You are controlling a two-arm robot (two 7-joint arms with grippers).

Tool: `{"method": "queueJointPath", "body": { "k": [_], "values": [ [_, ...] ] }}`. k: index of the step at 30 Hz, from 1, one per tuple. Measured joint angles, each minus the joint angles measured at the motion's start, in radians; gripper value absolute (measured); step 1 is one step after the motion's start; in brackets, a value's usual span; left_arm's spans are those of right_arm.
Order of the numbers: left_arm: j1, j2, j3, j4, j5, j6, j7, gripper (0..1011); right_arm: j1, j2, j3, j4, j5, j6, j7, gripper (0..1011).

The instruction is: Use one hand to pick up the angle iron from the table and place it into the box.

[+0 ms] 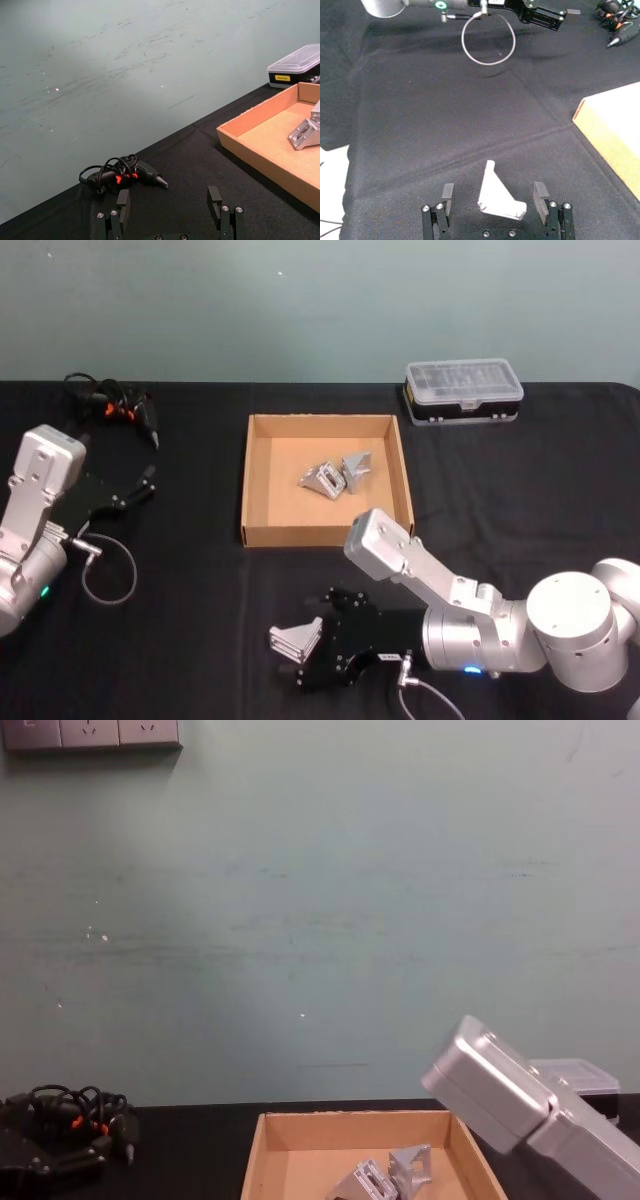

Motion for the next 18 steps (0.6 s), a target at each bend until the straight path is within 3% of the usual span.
{"method": "queueJointPath", "body": {
  "k": [11,18],
  "values": [
    [0.000,0.000,0.000,0.000,0.000,0.000,0.000,1011,-0.019,0.008,0.011,-0.037,-0.014,0.068,-0.058,1002],
    [0.000,0.000,0.000,0.000,0.000,0.000,0.000,1011,-0.025,-0.007,0.019,-0.045,-0.022,0.124,-0.084,1002]
  ]
}}
